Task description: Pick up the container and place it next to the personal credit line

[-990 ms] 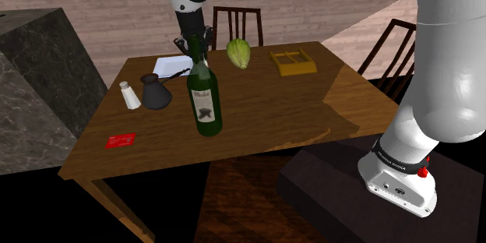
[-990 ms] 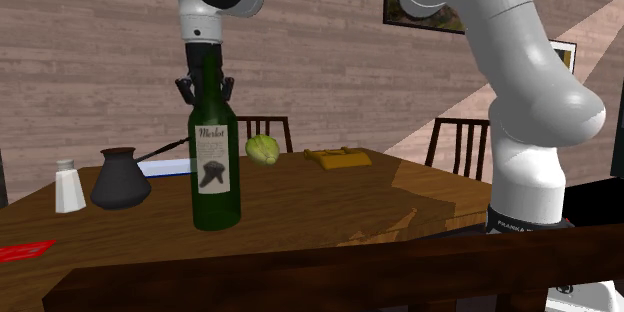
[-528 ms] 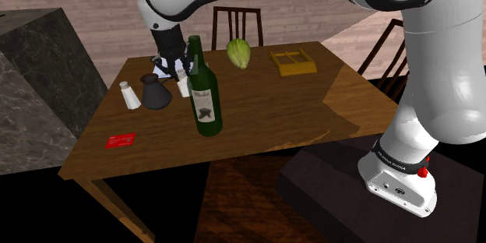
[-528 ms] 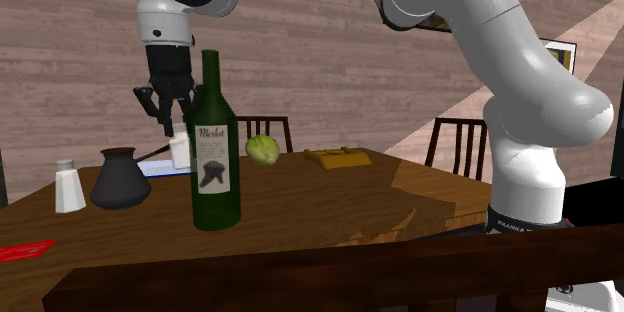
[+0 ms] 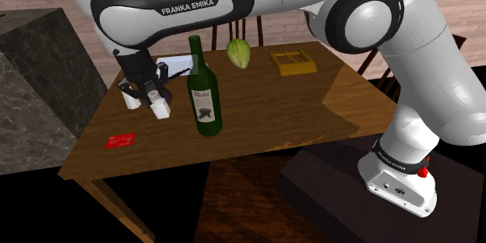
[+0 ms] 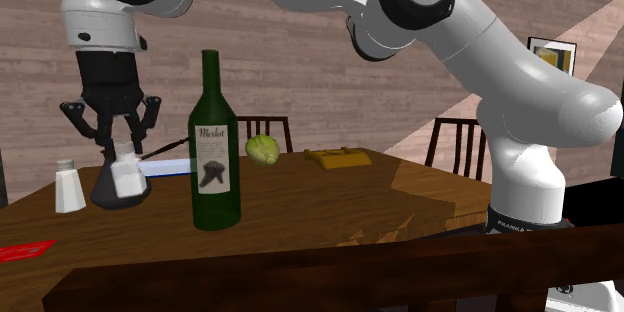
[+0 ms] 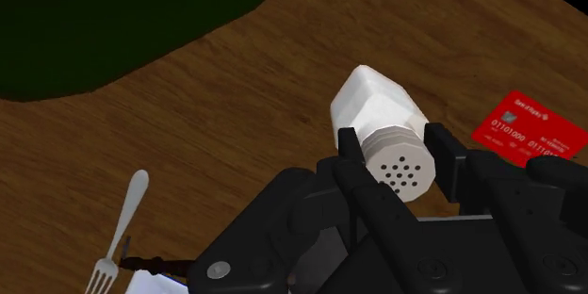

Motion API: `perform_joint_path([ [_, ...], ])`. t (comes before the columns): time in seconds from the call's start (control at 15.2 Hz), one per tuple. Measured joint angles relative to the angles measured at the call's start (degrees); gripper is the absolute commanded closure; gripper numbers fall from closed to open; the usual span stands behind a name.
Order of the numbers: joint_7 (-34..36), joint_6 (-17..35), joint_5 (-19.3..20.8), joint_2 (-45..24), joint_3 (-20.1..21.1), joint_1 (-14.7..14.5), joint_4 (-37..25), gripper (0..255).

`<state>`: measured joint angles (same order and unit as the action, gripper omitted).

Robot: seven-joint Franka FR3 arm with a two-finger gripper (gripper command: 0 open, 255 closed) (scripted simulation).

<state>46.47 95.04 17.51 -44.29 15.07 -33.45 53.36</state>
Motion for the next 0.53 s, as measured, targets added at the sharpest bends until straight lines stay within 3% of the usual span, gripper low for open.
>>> perform_joint_path([
  [0.53,1.5,5.3,0.3,-0.2,0.0,0.2,5.3,255],
])
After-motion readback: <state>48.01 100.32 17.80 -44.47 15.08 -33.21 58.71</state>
